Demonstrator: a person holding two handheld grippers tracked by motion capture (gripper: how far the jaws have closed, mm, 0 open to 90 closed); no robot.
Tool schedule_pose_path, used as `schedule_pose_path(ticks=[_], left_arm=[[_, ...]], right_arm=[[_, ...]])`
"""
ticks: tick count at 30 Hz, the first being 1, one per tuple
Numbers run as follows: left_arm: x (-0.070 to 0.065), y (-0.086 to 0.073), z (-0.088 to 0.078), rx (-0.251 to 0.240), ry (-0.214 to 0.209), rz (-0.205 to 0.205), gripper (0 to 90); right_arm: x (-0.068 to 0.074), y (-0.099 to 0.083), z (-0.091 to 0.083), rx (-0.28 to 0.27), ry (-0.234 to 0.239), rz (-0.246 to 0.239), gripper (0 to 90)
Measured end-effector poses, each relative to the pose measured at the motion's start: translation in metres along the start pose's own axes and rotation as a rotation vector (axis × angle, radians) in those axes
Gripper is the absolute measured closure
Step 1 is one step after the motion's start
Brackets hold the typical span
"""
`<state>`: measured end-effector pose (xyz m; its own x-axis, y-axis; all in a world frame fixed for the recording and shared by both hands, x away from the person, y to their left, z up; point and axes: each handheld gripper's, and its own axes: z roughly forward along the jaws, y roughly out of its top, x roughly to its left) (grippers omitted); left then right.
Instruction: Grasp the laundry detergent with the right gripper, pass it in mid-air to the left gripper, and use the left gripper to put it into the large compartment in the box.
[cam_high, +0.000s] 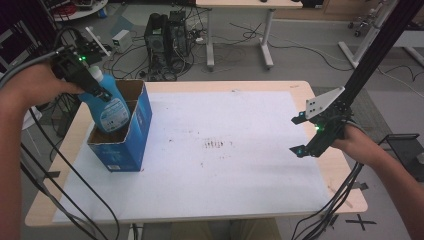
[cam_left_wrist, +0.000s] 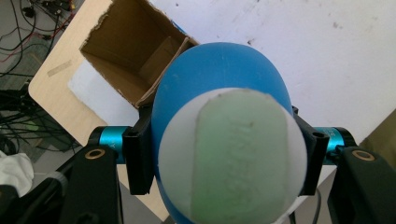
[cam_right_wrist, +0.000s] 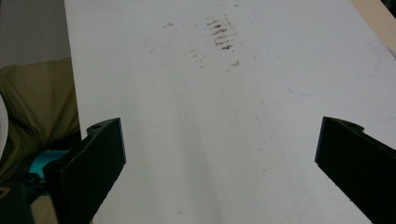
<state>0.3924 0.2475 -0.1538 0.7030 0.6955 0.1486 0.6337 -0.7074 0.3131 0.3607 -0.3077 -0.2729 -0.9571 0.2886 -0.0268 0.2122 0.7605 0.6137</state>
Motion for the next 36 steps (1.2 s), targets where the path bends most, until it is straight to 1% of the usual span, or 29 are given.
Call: schedule_pose_path(ticks=[1, 2, 8, 10, 11, 12, 13, 14, 15, 16, 17, 18, 19, 20, 21, 22, 23, 24, 25, 26, 27, 28, 29, 30, 31, 32, 34, 35, 36], left_arm=[[0.0, -0.001, 0.005, -0.003, 0.001, -0.001, 38.1], [0.0, -0.002, 0.009, -0.001, -0.003, -0.007, 38.0], [0.001, -0.01, 0.039, 0.002, -0.008, 0.013, 38.1], [0.002, -0.014, 0.049, 0.02, -0.02, 0.019, 38.0], [0.002, -0.016, 0.056, 0.009, -0.024, 0.002, 38.0], [0.007, -0.017, 0.058, 0.074, -0.025, 0.083, 38.0], [0.005, -0.019, 0.065, 0.062, -0.027, 0.058, 38.1], [0.005, -0.02, 0.071, 0.066, -0.032, 0.059, 38.0], [0.007, -0.021, 0.075, 0.088, -0.033, 0.091, 38.0], [0.005, -0.022, 0.082, 0.076, -0.036, 0.07, 38.0], [0.005, -0.023, 0.086, 0.086, -0.037, 0.08, 38.0], [0.005, -0.024, 0.09, 0.097, -0.039, 0.094, 38.0], [0.004, -0.025, 0.095, 0.089, -0.043, 0.084, 38.0], [0.005, -0.026, 0.097, 0.106, -0.043, 0.107, 38.0], [0.003, -0.027, 0.102, 0.086, -0.046, 0.077, 38.0], [0.004, -0.028, 0.104, 0.094, -0.05, 0.085, 38.1], [0.005, -0.029, 0.106, 0.1, -0.051, 0.087, 38.0], [0.005, -0.029, 0.108, 0.105, -0.051, 0.095, 38.0], [0.007, -0.03, 0.109, 0.12, -0.054, 0.112, 38.0], [0.005, -0.03, 0.112, 0.107, -0.055, 0.089, 38.0], [0.005, -0.031, 0.114, 0.104, -0.053, 0.096, 38.0], [0.006, -0.031, 0.114, 0.124, -0.055, 0.118, 38.0], [0.005, -0.031, 0.117, 0.11, -0.057, 0.092, 38.0], [0.006, -0.031, 0.118, 0.126, -0.054, 0.119, 38.0], [0.006, -0.031, 0.119, 0.13, -0.051, 0.122, 38.1], [0.006, -0.031, 0.122, 0.129, -0.052, 0.113, 38.0], [0.007, -0.031, 0.123, 0.135, -0.053, 0.122, 38.0], [0.005, -0.031, 0.125, 0.109, -0.052, 0.099, 38.0], [0.006, -0.03, 0.125, 0.118, -0.058, 0.105, 38.0]], right_arm=[[0.0, 0.0, 0.0, 0.001, -0.002, 0.001, 0.8], [-0.001, 0.0, 0.001, -0.008, -0.002, -0.01, 0.8], [0.0, 0.001, 0.002, -0.007, 0.0, -0.008, 0.8], [0.001, 0.001, 0.003, -0.008, -0.003, -0.003, 0.8], [0.001, 0.001, 0.003, -0.005, -0.002, -0.003, 0.7], [0.001, 0.001, 0.004, -0.004, -0.001, -0.002, 0.8], [0.002, 0.001, 0.004, -0.003, -0.006, -0.001, 0.7], [0.002, 0.002, 0.004, -0.004, -0.003, -0.005, 0.8], [0.002, 0.002, 0.005, -0.003, -0.006, -0.007, 0.8], [0.003, 0.003, 0.005, -0.005, -0.004, -0.004, 0.8], [0.004, 0.003, 0.005, 0.005, -0.001, -0.002, 0.7], [0.004, 0.003, 0.006, 0.001, -0.003, -0.008, 0.8], [0.004, 0.003, 0.006, 0.001, -0.002, -0.008, 0.7], [0.004, 0.003, 0.007, -0.003, -0.001, -0.008, 0.8], [0.004, 0.003, 0.007, 0.006, 0.0, -0.001, 0.8], [0.005, 0.003, 0.008, 0.006, -0.002, 0.012, 0.8], [0.004, 0.002, 0.009, 0.006, 0.001, -0.003, 0.7], [0.004, 0.002, 0.01, 0.006, 0.001, 0.0, 0.8], [0.005, 0.002, 0.01, 0.014, 0.001, 0.012, 0.8], [0.005, 0.002, 0.011, 0.011, -0.001, 0.01, 0.7], [0.005, 0.002, 0.011, 0.013, 0.004, 0.013, 0.8], [0.004, 0.002, 0.012, 0.014, 0.003, 0.009, 0.8], [0.004, 0.002, 0.013, 0.01, -0.002, 0.003, 0.8], [0.005, 0.002, 0.013, 0.018, 0.002, 0.019, 0.8], [0.005, 0.003, 0.013, 0.018, 0.0, 0.015, 0.8], [0.004, 0.003, 0.014, 0.014, 0.002, 0.009, 0.7], [0.005, 0.004, 0.015, 0.016, -0.001, 0.013, 0.8], [0.005, 0.004, 0.014, 0.018, 0.002, 0.014, 0.8], [0.006, 0.003, 0.015, 0.014, 0.001, 0.015, 0.8]])
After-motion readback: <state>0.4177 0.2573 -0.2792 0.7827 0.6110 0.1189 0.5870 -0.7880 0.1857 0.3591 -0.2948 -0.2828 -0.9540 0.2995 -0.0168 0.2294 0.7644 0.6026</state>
